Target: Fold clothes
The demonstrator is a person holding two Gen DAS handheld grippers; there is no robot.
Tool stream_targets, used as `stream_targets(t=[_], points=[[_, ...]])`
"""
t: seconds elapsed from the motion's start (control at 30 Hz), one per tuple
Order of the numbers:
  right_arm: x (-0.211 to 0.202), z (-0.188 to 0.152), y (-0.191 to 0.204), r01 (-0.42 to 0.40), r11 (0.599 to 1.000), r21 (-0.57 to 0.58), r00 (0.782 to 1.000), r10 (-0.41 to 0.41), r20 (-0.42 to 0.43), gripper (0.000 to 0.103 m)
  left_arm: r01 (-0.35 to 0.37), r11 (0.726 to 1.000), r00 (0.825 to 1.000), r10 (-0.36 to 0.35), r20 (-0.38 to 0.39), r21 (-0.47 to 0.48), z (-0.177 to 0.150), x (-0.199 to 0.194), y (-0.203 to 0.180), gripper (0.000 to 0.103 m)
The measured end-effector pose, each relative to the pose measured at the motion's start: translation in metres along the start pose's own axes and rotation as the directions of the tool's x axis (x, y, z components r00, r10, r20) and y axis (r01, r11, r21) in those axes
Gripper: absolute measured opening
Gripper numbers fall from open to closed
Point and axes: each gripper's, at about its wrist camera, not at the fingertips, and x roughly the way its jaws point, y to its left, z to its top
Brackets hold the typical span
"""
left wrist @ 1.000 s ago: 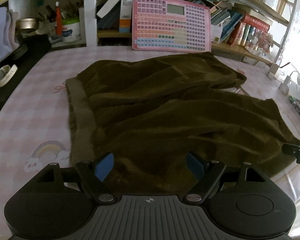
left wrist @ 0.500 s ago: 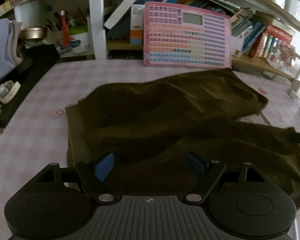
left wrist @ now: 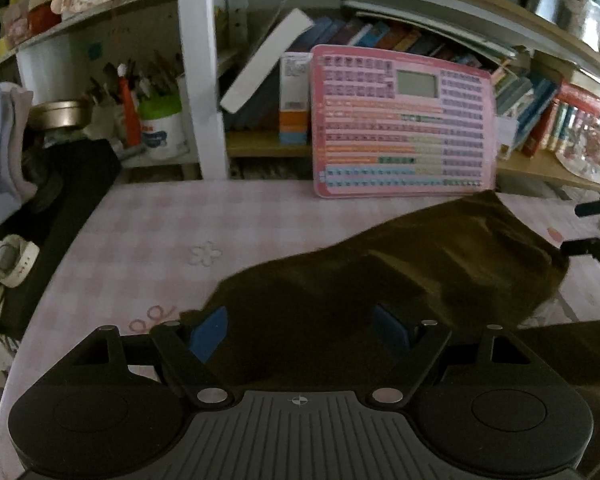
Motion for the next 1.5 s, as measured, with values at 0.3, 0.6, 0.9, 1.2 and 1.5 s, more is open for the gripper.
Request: stream_targets(t=[0.3, 0.6, 0.9, 1.2, 1.5], points=[[0.046, 0.047, -0.051, -0.057, 0.994, 0.092, 0.996, 0.051, 0.069, 0.097, -0.047, 0.999, 0.999, 0.047, -0.013, -0.015, 0.015, 0.032, 0.032, 0.082], [0.084, 0.06, -0.066, -0.108, 0.99, 0.094, 0.994, 0.104, 0.046, 0.097, -0.026, 1.0, 0.999, 0.026, -0.026, 0.004, 0.024, 0.059, 0.036, 0.082], [0.11, 0.053, -0.066, -0.12, 0.99, 0.073, 0.992, 0.116, 0.051, 0.094, 0.012, 1.0, 1.0, -0.012, -0.027, 0.018, 0.027, 0.084, 0.039, 0.081], [0.133, 0.047, -0.065, -0.079, 0.995, 0.066, 0.996, 0.075, 0.053, 0.071, 0.049, 0.998, 0.998, -0.047, -0.034, 0.046, 0.029, 0.102, 0.046, 0.075], [0.144, 0.04, -0.069, -0.074, 0.991, 0.112, 0.997, 0.069, 0.045, 0.046, 0.144, 0.983, 0.984, -0.13, -0.118, 0.112, 0.035, 0.126, 0.036, 0.047]])
